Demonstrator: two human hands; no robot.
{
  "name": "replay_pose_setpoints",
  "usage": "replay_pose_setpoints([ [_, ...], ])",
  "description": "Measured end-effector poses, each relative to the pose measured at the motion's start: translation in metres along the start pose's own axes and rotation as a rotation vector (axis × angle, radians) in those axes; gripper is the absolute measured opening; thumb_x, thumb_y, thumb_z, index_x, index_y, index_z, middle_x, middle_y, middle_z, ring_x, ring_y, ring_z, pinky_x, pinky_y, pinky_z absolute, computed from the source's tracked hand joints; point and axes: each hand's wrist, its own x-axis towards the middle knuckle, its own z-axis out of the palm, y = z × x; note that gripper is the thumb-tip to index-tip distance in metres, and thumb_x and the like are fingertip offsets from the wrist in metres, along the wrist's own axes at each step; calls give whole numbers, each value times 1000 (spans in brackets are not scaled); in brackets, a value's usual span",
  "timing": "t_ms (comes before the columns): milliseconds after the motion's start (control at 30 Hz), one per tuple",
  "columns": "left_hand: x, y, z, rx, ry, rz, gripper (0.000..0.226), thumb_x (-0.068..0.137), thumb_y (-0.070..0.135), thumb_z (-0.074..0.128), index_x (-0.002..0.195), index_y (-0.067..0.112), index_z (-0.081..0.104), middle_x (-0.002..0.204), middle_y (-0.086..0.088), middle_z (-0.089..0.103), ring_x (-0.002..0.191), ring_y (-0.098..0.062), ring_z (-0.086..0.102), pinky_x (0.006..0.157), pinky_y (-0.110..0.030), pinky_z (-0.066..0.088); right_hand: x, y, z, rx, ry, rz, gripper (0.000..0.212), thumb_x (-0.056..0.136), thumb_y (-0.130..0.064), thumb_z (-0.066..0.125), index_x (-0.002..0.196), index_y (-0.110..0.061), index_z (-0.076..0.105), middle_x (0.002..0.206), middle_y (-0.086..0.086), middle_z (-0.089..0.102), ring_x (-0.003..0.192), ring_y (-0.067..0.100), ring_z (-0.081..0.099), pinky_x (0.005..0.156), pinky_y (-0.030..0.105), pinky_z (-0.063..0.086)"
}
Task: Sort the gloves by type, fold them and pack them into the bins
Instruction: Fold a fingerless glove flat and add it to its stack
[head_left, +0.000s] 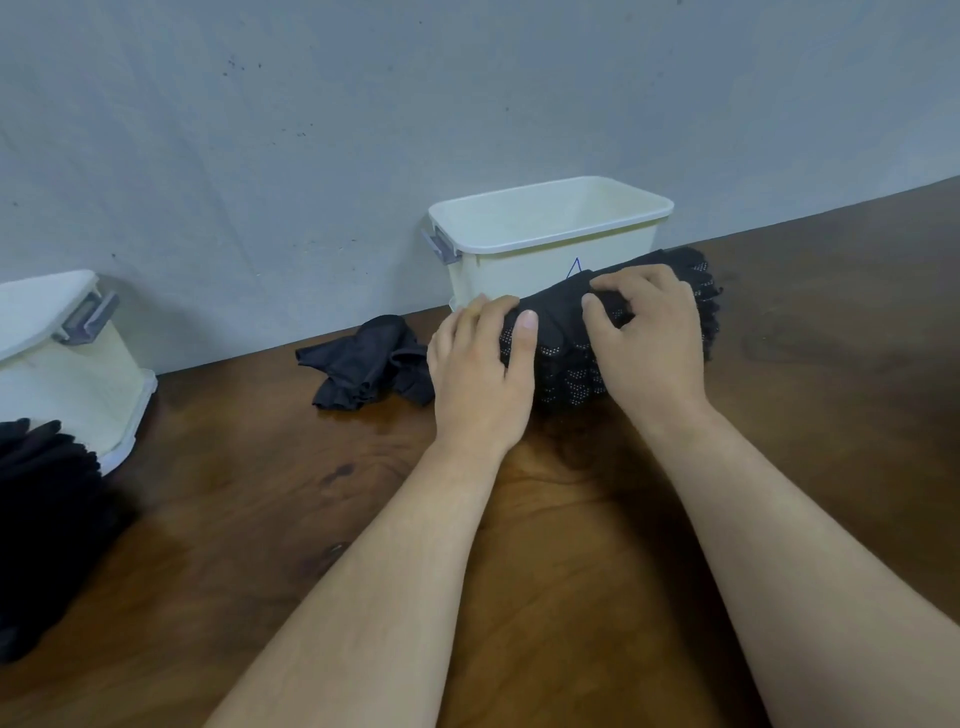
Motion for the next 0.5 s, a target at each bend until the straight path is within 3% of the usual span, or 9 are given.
replay_pose_setpoints([
  [100,-2,-6,-7,29,44,6,52,111,56,24,132,32,65,143,11,60,143,-15,42,122,-46,30,-5,-2,2,-63,55,-111,23,103,-32,64,119,-22,77,121,-5,63,115,19,46,96,27,42],
  [200,-4,-18,-22,146,101,31,28,106,36,44,124,27,65,133,11,63,138,-16,46,123,-51,29,-9,-4,3,-81,138,-236,19,100,-27,66,113,-21,79,121,-5,67,117,22,50,98,37,47],
  [267,-3,-34,-36,242,102,-21,33,98,23,53,129,26,62,138,8,61,144,-18,43,127,-54,22,-12,-7,4,-46,165,-312,17,100,-21,67,110,-20,80,121,-4,69,118,24,53,99,41,48],
  [367,-3,-67,-64,335,-80,-238,57,95,25,53,152,28,46,158,5,49,156,-18,29,131,-53,9,-17,-12,7,33,156,-414,17,98,-12,68,106,-17,82,119,-2,72,118,24,54,100,41,50],
  [433,-8,-86,-82,359,-261,-340,58,102,33,49,160,29,39,161,3,47,152,-20,37,130,-51,16,-20,-16,8,66,137,-451,18,97,-8,69,105,-16,82,117,-1,72,117,24,55,100,40,50],
  [500,-18,-91,-95,419,-338,-315,51,108,38,43,158,29,43,159,3,51,146,-21,46,127,-49,25,-22,-19,8,87,111,-477,20,96,-5,68,104,-15,83,115,-1,73,115,23,56,98,41,51],
])
